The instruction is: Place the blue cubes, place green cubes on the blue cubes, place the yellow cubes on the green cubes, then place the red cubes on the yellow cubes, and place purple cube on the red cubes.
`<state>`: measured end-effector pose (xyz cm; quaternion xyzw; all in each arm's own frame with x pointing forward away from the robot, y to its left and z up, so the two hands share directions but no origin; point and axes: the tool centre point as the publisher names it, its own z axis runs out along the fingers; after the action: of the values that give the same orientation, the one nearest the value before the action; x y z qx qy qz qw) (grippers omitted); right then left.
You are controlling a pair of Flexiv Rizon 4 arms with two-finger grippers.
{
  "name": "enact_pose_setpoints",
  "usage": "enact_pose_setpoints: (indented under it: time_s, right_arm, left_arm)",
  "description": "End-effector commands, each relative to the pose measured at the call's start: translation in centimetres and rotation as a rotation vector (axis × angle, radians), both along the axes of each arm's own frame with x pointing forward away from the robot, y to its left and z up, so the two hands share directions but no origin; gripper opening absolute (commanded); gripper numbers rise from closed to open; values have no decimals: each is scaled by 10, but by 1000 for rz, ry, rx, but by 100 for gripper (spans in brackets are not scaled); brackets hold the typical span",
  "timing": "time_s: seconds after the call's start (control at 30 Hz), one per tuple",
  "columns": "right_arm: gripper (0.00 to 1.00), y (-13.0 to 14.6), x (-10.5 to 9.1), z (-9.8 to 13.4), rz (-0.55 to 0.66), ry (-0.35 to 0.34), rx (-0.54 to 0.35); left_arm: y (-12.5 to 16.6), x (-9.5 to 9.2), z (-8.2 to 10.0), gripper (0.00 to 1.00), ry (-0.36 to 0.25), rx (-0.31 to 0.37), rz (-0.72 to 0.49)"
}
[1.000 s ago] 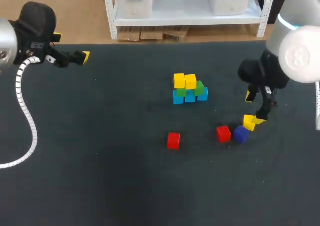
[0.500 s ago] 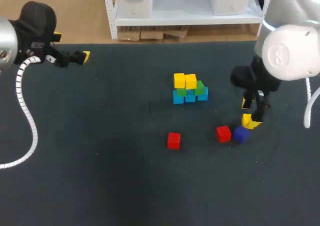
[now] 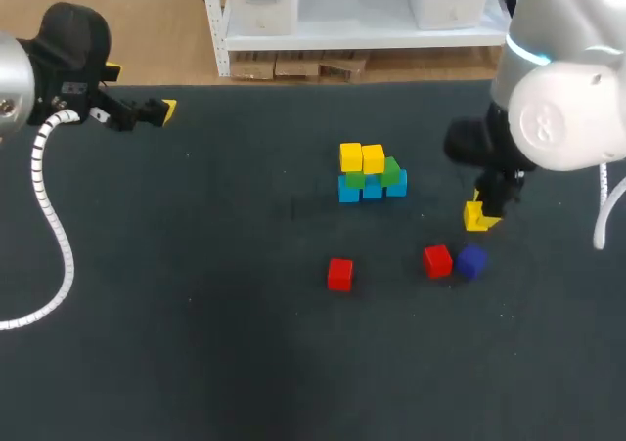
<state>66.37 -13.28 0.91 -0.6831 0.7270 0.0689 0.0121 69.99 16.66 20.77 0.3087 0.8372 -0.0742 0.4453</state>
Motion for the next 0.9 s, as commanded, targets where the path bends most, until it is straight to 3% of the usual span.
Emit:
enact_pose_setpoints:
  time_s: [0.03,0.57,0.9]
  right_arm:
    - [0,2,1,13,-8,-37,9]
    - [0,38,58,44,112,-70,21]
    - [0,65,95,58,106,-100,27]
  left_arm:
    - [4,1,0,100,0,-10,-16]
    - [4,1,0,100,0,-10,-16]
    - [4,1,0,100,0,-10,-16]
